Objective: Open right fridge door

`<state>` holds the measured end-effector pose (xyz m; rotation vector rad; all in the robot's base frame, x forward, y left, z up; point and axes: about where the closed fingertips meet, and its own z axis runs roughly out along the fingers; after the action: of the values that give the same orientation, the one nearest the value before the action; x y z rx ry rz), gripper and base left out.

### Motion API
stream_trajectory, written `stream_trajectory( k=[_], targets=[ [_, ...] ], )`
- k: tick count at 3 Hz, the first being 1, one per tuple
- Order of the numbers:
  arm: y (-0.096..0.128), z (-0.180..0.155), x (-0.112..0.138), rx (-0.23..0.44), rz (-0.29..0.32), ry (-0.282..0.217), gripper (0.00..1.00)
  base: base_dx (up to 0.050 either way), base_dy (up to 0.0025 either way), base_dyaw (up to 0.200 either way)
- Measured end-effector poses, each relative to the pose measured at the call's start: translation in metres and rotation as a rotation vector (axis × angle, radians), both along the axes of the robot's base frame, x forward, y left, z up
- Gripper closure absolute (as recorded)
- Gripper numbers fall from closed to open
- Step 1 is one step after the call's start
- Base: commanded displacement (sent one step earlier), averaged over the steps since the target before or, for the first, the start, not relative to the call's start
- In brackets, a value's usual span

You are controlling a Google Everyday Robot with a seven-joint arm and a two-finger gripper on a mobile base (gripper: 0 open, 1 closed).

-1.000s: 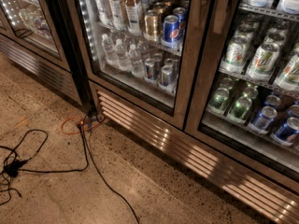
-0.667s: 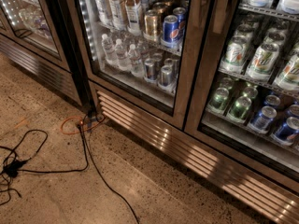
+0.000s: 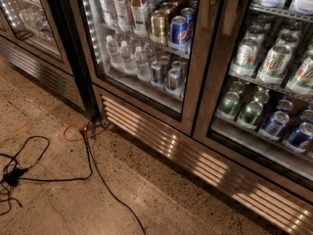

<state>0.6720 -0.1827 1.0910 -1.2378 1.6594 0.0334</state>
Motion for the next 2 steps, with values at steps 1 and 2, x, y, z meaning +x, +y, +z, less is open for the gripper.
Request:
stream_trajectory(
  k=[1, 2],
  targets=[
    [0.0001, 0.0032, 0.0015, 0.003, 0.004, -0.001, 1.00, 0.000, 0.00000, 0.000],
    [-0.0005, 0.0021, 0.0022, 0.003, 0.004, -0.001, 1.00, 0.000, 0.00000, 0.000]
  ],
)
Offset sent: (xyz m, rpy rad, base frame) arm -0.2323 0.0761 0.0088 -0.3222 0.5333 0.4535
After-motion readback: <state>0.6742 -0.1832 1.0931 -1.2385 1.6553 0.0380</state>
